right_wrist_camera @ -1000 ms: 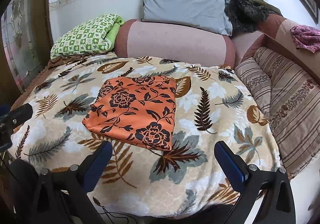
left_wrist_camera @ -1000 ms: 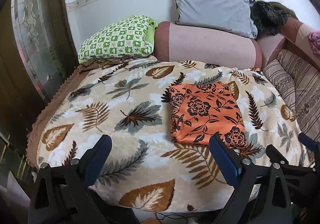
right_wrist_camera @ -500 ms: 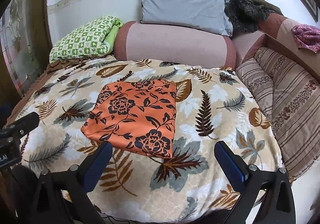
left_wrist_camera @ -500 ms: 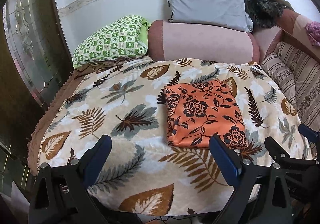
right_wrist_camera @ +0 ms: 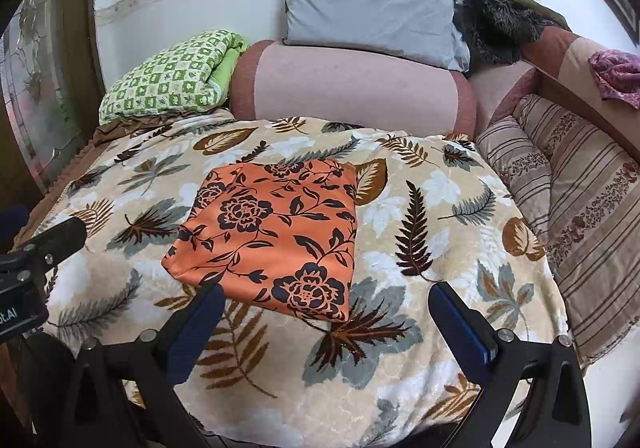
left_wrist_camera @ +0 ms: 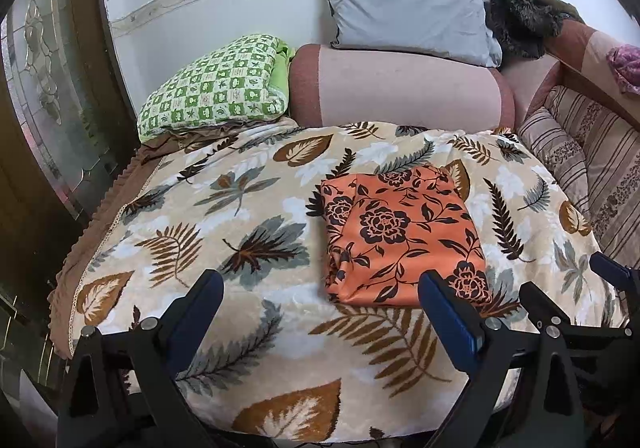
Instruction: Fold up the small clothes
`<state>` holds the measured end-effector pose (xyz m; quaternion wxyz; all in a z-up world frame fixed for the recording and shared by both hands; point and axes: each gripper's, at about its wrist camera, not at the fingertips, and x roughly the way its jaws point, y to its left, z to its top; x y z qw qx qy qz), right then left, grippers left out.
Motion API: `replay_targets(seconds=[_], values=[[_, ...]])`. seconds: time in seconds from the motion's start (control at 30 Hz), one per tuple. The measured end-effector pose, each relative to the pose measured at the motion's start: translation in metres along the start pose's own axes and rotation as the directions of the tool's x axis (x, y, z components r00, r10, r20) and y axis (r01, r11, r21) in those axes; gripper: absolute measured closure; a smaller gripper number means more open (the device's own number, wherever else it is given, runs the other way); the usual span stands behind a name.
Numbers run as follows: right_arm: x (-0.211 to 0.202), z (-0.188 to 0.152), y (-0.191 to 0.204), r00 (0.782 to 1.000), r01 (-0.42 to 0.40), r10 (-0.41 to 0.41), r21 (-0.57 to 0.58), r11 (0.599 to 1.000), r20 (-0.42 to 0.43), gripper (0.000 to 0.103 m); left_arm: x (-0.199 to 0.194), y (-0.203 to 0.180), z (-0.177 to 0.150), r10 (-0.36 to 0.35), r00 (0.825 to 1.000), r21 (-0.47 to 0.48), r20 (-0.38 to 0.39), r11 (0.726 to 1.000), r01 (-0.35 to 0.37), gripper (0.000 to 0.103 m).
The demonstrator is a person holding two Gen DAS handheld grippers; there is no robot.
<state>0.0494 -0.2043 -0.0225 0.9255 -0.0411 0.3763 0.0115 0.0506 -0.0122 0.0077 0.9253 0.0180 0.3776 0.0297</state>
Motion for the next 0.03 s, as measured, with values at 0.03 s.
replay_targets(seconds=[0.03], values=[[0.0000, 0.0001, -0.0001, 1.000, 0.000, 0.000, -0.001, 1.000, 0.001, 0.000, 0.0004, 0.0001, 0.0001, -0.003, 1.000, -0.001, -0.001, 1.000, 0.003, 0.005]])
